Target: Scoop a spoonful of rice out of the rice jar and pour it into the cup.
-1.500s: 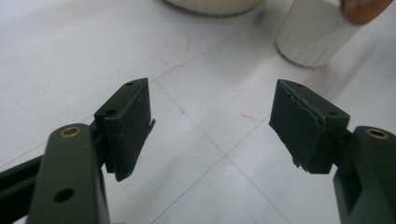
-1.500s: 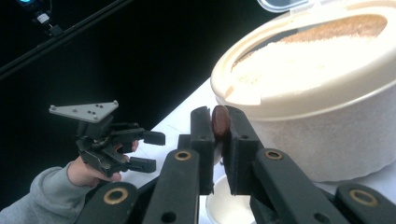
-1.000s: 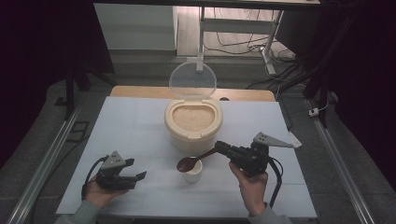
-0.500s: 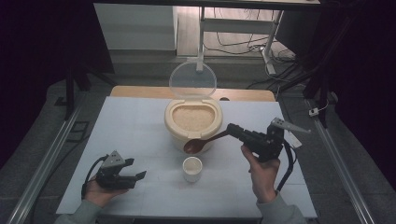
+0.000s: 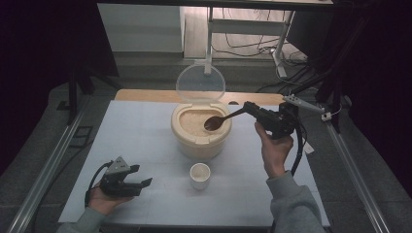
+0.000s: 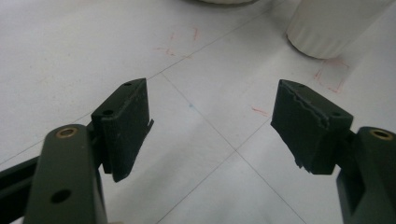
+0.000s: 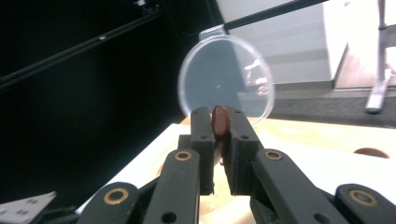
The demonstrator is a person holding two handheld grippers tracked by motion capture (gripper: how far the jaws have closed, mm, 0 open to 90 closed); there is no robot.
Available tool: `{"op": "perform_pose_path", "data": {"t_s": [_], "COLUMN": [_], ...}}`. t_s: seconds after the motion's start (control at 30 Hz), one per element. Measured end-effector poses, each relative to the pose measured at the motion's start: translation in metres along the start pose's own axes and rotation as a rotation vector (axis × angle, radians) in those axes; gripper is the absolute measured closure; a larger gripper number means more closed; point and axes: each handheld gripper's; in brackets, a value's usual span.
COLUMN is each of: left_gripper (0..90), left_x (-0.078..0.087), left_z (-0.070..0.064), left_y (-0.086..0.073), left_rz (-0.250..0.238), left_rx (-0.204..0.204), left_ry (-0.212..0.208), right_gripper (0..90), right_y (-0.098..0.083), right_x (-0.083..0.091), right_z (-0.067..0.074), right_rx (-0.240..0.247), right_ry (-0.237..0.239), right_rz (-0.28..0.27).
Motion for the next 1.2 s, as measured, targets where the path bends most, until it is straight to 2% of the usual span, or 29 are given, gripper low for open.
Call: {"op": "perform_pose_path", "data": {"t_s": [0.2, 0.43, 0.6, 0.7, 0.83, 1.0, 1.2], "left_gripper": [27.2, 27.0, 27.0, 26.8, 26.4, 26.2, 26.1], "left_x": [-0.001, -0.001, -0.001, -0.001, -0.001, -0.001, -0.001], "left_z": [0.001, 0.001, 0.002, 0.002, 0.002, 0.002, 0.002], "left_y": [0.000, 0.000, 0.000, 0.000, 0.000, 0.000, 0.000], "left_rz": [0.006, 0.007, 0.006, 0.006, 0.004, 0.005, 0.007], "left_rx": [0.000, 0.003, 0.003, 0.005, 0.007, 0.006, 0.005], "left_ry": [-0.002, -0.001, -0.001, 0.001, 0.003, 0.003, 0.005], "right_gripper": [83.4, 83.4, 83.4, 83.4, 83.4, 83.4, 83.4], "right_y": [0.008, 0.011, 0.008, 0.006, 0.002, -0.004, -0.008], "right_x": [-0.011, -0.021, -0.027, -0.030, -0.036, -0.038, -0.040], "right_z": [0.000, 0.010, 0.012, 0.012, 0.009, 0.005, 0.000], "right_rx": [0.077, 0.184, 0.207, 0.194, 0.131, 0.053, -0.002], "right_ry": [-0.077, -0.135, -0.142, -0.133, -0.107, -0.087, -0.076], "right_rz": [-0.004, 0.002, 0.028, 0.046, 0.092, 0.115, 0.129]}}
Point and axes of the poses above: each handheld gripper's, and its own axes: x roughly backward along the jaws, y roughly out of its top, z roughly to its left, and after that the axes turned 10 degrees about -y, right-handed
